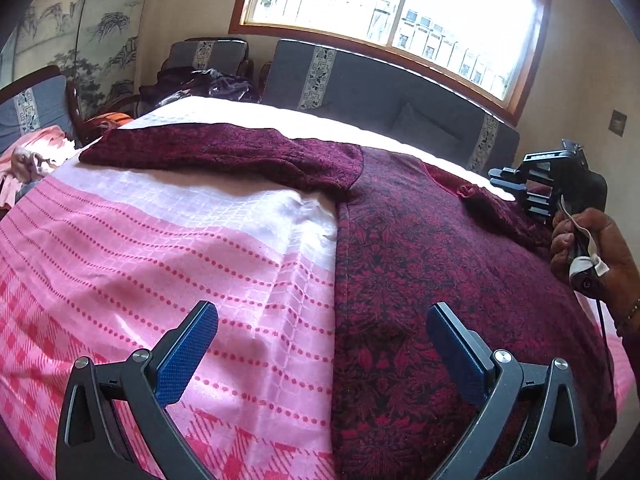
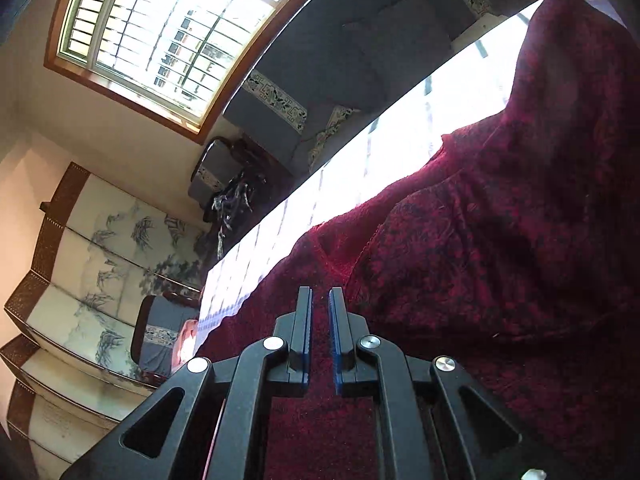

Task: Fold small clothes
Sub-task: 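Carry the held sleeve with the right gripper across the sweater body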

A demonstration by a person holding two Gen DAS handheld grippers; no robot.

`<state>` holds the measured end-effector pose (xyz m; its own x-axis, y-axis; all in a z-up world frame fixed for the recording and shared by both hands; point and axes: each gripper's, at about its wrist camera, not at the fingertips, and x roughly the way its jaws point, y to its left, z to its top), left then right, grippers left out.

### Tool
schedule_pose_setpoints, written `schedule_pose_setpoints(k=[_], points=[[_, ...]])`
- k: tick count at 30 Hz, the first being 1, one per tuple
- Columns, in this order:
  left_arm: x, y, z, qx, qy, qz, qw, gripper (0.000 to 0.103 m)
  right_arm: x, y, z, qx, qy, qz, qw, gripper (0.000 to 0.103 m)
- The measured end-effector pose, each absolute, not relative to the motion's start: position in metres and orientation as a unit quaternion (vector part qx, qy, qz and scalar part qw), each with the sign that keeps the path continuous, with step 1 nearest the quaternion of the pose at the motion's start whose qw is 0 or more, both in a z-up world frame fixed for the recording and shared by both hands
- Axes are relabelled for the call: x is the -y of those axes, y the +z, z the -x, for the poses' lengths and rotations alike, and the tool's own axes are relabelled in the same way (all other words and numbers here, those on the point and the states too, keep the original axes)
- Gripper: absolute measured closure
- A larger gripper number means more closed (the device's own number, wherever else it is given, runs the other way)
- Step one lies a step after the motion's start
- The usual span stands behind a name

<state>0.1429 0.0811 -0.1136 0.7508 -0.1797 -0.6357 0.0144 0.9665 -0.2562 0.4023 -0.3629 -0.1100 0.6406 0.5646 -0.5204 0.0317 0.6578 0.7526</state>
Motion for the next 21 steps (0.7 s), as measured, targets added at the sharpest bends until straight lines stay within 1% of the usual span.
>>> schedule_pose_setpoints(k=[2, 4, 7, 8, 9, 10, 11, 12, 16, 17, 18, 21], points=[[-0.084, -0.121, -0.149, -0.370, -0.049, 0.134, 0.918, 0.000, 0.333, -0.120, -0.407, -0.406, 0.164, -0.369, 0.820, 0.094], [-0.093, -0.125, -0.150, -0.373, -0.066, 0.165, 0.910, 0.000, 0.320, -0.122, -0.406, -0.407, 0.166, -0.359, 0.824, 0.094], [-0.110, -0.130, -0.147, -0.363, -0.077, 0.218, 0.903, 0.000, 0.325, -0.108, -0.399, -0.390, 0.160, -0.322, 0.848, 0.092], [-0.115, -0.131, -0.146, -0.362, -0.079, 0.234, 0.899, 0.000, 0.333, -0.106, -0.396, -0.392, 0.165, -0.320, 0.847, 0.090], [-0.118, -0.133, -0.145, -0.359, -0.080, 0.249, 0.896, 0.000, 0.345, -0.107, -0.392, -0.394, 0.173, -0.342, 0.835, 0.089], [-0.121, -0.133, -0.144, -0.354, -0.081, 0.261, 0.894, 0.000, 0.359, -0.110, -0.389, -0.396, 0.182, -0.380, 0.816, 0.079], [-0.122, -0.133, -0.142, -0.349, -0.082, 0.268, 0.894, 0.000, 0.370, -0.114, -0.386, -0.400, 0.180, -0.412, 0.799, 0.066], [-0.121, -0.132, -0.141, -0.346, -0.081, 0.267, 0.896, 0.000, 0.379, -0.118, -0.385, -0.401, 0.170, -0.434, 0.789, 0.064], [-0.115, -0.130, -0.142, -0.351, -0.077, 0.252, 0.899, 0.000, 0.378, -0.132, -0.385, -0.422, 0.164, -0.463, 0.762, 0.064], [-0.115, -0.131, -0.143, -0.353, -0.078, 0.253, 0.897, 0.000, 0.372, -0.131, -0.386, -0.429, 0.152, -0.443, 0.773, 0.064], [-0.116, -0.131, -0.144, -0.355, -0.077, 0.257, 0.896, 0.000, 0.364, -0.125, -0.390, -0.436, 0.133, -0.396, 0.797, 0.064], [-0.120, -0.133, -0.144, -0.354, -0.076, 0.268, 0.893, 0.000, 0.323, -0.101, -0.392, -0.431, 0.063, -0.162, 0.886, 0.063]])
